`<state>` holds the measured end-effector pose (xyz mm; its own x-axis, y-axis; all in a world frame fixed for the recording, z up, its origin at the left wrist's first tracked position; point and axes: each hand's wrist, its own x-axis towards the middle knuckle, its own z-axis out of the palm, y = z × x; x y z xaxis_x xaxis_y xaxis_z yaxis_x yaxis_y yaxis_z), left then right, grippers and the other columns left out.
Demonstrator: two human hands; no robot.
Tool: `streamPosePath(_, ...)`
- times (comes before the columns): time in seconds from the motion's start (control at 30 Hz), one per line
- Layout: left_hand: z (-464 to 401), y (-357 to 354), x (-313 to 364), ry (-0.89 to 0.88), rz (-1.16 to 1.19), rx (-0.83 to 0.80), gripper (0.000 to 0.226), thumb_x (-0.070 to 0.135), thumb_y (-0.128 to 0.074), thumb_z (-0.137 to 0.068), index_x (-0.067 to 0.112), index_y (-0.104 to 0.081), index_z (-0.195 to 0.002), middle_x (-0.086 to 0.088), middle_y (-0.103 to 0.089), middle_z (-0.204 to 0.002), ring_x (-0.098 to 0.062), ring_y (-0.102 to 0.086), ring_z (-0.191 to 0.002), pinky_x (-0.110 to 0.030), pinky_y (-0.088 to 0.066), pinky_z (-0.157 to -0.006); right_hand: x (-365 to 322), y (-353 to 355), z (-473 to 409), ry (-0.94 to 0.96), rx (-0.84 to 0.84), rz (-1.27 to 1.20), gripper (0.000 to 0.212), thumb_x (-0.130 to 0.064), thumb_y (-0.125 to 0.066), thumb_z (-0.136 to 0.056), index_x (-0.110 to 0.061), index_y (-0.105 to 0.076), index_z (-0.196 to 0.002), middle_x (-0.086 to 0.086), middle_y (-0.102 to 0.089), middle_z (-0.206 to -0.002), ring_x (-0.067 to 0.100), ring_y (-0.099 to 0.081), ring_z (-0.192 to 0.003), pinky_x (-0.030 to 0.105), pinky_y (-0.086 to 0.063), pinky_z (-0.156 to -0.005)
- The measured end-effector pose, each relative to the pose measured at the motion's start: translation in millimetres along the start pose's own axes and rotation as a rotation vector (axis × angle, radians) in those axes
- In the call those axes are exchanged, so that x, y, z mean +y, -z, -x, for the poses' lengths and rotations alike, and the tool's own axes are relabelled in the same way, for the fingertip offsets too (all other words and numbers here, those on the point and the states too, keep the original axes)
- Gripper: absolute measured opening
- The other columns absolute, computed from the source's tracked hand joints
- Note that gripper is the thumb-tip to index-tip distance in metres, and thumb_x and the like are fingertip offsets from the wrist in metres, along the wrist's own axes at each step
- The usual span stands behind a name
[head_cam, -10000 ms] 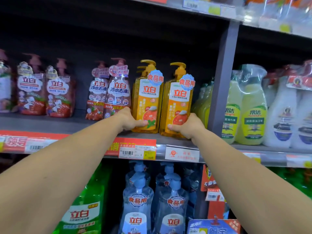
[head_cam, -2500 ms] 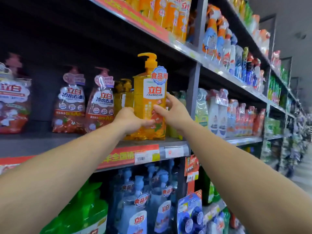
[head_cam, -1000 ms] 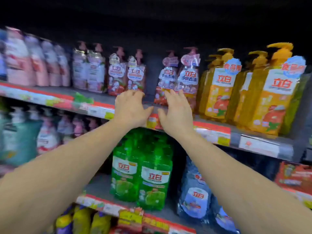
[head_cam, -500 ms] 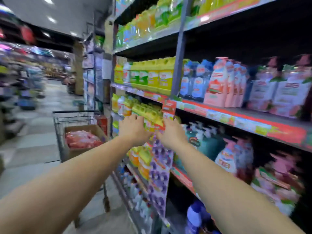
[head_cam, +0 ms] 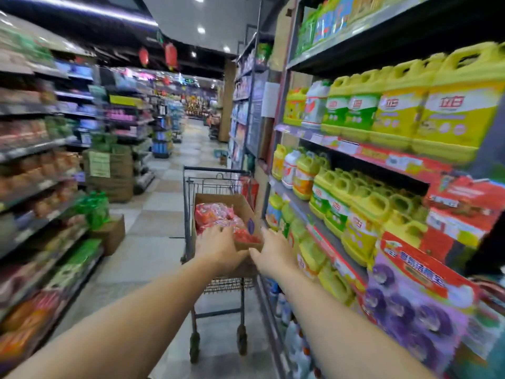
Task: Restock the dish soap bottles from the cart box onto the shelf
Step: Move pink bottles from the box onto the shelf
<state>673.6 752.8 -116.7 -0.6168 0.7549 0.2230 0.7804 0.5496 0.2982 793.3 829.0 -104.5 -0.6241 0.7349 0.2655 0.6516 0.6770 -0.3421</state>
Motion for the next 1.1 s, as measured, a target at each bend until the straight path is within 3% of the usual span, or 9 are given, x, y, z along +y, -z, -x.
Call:
streamPosePath(0.23, -120, -55, -36, 0.224, 0.158, -0.056, 0.072, 0.063, -0.069, -0.070, 0.028, -0.050, -0.130, -0.001, -0.051, -0.130, -0.022, -0.050, -0.120, -0.043, -0.045, -0.103, 40, -60, -131, -0.005, -0.177, -0.073, 0.059, -0.043, -0.060, -0.090, -0.016, -0.043, -0.140, 0.004, -0.049, -0.142, 0.026, -0.041, -0.134, 0.036, -0.039, -0.107)
streamPosePath(0.33, -154, -70, -51, 0.262, 0.137, -0.086, 0.073, 0.061, -0.069, -0.073, 0.024, -0.049, -0.132, -0.005, -0.053, -0.127, -0.024, -0.051, -0.118, -0.041, -0.046, -0.102, 46, -87, -182, 0.015, -0.224, -0.092, 0.055, -0.044, -0.061, -0.086, -0.021, -0.049, -0.134, 0.004, -0.055, -0.135, 0.029, -0.048, -0.128, 0.037, -0.044, -0.102)
streamPosePath(0.43, -187, -88, -68, 0.303, 0.110, -0.126, 0.075, 0.062, -0.067, -0.076, 0.023, -0.046, -0.136, -0.007, -0.051, -0.131, -0.025, -0.049, -0.123, -0.042, -0.043, -0.105, 48, -117, -220, -0.002, -0.295, -0.129, 0.067, -0.044, -0.061, -0.087, -0.022, -0.038, -0.146, 0.002, -0.047, -0.145, 0.027, -0.043, -0.134, 0.039, -0.042, -0.106)
streamPosePath(0.6, -253, -124, -93, 0.286, 0.132, -0.177, 0.073, 0.064, -0.065, -0.076, 0.026, -0.046, -0.135, -0.004, -0.050, -0.134, -0.024, -0.049, -0.123, -0.041, -0.044, -0.105, 56, -164, -278, -0.071, -0.348, -0.129, 0.066, -0.042, -0.062, -0.087, -0.020, -0.039, -0.145, 0.004, -0.049, -0.144, 0.027, -0.046, -0.132, 0.036, -0.042, -0.106)
streamPosePath(0.97, -412, -196, -165, 0.225, 0.153, -0.364, 0.097, 0.071, -0.065, -0.071, 0.029, -0.029, -0.150, -0.001, -0.049, -0.140, -0.023, -0.050, -0.125, -0.043, -0.046, -0.104, 52, -233, -409, -0.274, -0.391, -0.122, 0.055, -0.035, -0.059, -0.093, -0.018, -0.042, -0.142, 0.005, -0.050, -0.143, 0.027, -0.047, -0.131, 0.031, -0.039, -0.103)
streamPosePath(1.1, -439, -223, -177, 0.217, 0.192, -0.490, 0.094, 0.073, -0.063, -0.072, 0.029, -0.030, -0.149, -0.004, -0.047, -0.140, -0.026, -0.047, -0.126, -0.043, -0.044, -0.106, 63, -261, -424, -0.380, -0.444, -0.125, 0.058, -0.042, -0.056, -0.093, -0.019, -0.039, -0.144, 0.005, -0.050, -0.143, 0.027, -0.048, -0.130, 0.032, -0.039, -0.103)
